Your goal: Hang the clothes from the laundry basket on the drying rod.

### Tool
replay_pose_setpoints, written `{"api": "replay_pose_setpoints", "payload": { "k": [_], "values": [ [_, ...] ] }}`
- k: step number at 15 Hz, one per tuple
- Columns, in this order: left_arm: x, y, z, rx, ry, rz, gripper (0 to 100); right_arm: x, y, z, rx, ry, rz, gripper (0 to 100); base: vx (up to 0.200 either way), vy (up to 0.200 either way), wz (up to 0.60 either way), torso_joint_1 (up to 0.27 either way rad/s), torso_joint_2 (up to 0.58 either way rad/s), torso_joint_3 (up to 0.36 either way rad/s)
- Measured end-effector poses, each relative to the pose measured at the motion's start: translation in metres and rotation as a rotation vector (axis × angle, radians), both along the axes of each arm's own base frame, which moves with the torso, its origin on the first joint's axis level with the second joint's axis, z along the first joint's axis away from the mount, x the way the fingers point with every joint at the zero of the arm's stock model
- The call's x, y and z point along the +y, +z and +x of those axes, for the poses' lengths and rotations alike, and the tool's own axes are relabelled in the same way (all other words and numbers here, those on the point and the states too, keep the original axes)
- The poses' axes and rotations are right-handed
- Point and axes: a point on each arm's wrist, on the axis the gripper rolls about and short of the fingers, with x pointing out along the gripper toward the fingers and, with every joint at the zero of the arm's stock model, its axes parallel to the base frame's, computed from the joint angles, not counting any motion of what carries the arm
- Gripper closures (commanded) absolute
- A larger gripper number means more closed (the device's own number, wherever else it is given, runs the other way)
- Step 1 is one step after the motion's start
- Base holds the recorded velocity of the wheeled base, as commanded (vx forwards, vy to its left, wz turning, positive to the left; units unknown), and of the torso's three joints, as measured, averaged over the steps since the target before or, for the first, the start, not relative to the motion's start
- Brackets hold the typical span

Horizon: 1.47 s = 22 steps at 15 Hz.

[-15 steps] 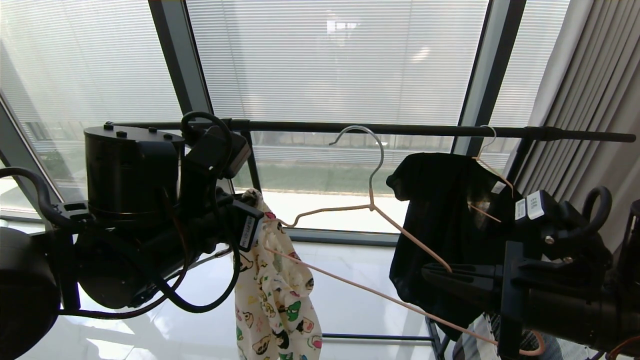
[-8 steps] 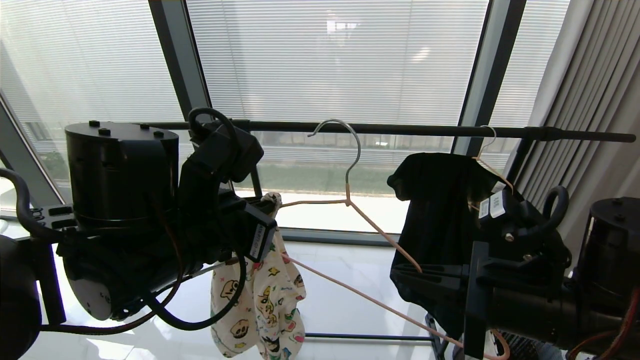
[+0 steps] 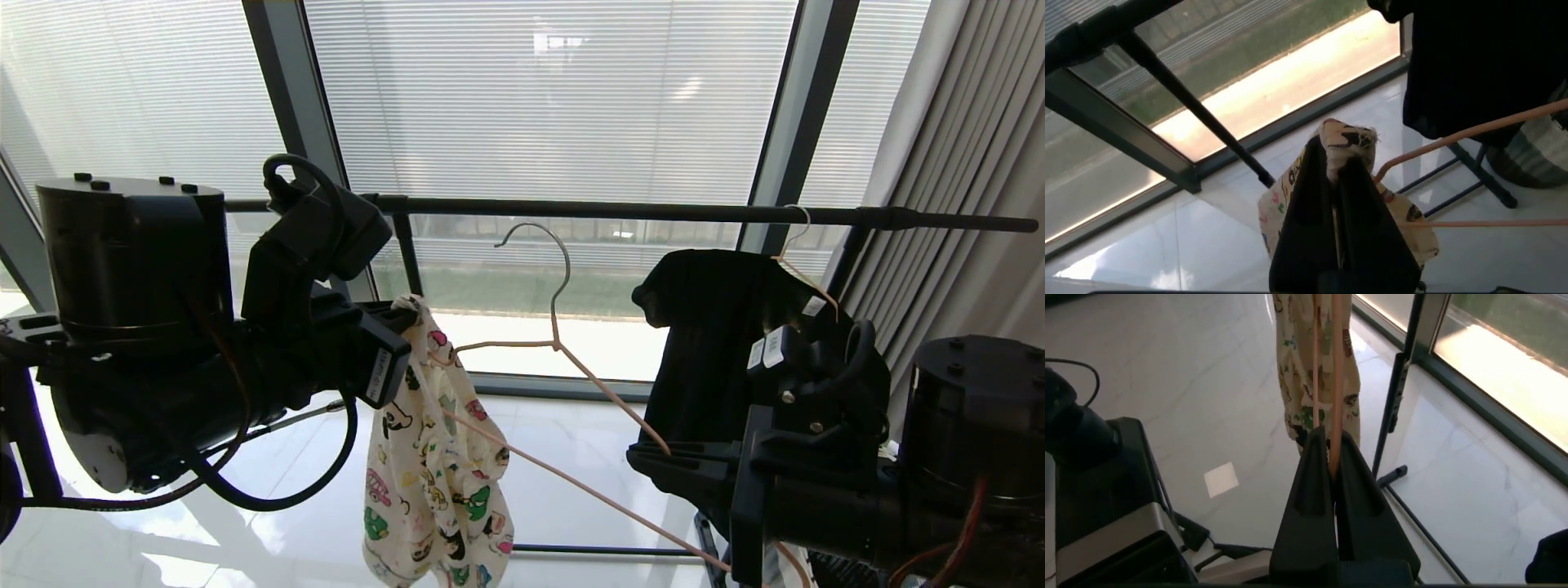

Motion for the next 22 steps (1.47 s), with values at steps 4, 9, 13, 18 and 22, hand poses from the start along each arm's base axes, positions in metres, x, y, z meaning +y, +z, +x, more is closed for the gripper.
{"api": "replay_pose_setpoints", "payload": {
  "k": [4,9,13,18,22],
  "values": [
    [0.014,-0.001,0.008,-0.005,0.055,0.023,100,-0.006,0.001,-0.005,0.010,0.064,0.015,100,0.000,0.000,0.00,0.000,0.00,0.000],
    [0.013,-0.005,0.014,0.009,0.062,0.033,100,-0.020,0.003,-0.013,0.014,0.118,0.034,100,0.000,0.000,0.00,0.000,0.00,0.000],
    [-0.003,-0.007,0.012,0.017,-0.009,0.035,100,-0.035,0.002,-0.016,0.019,0.131,0.047,100,0.000,0.000,0.00,0.000,0.00,0.000],
    [-0.021,-0.009,0.002,0.039,-0.171,0.016,100,-0.033,-0.003,-0.014,0.044,0.174,0.039,100,0.000,0.000,0.00,0.000,0.00,0.000],
    [-0.034,-0.007,-0.007,0.039,-0.275,0.001,100,-0.022,-0.010,-0.004,0.040,0.180,0.050,100,0.000,0.000,0.00,0.000,0.00,0.000]
  ]
}}
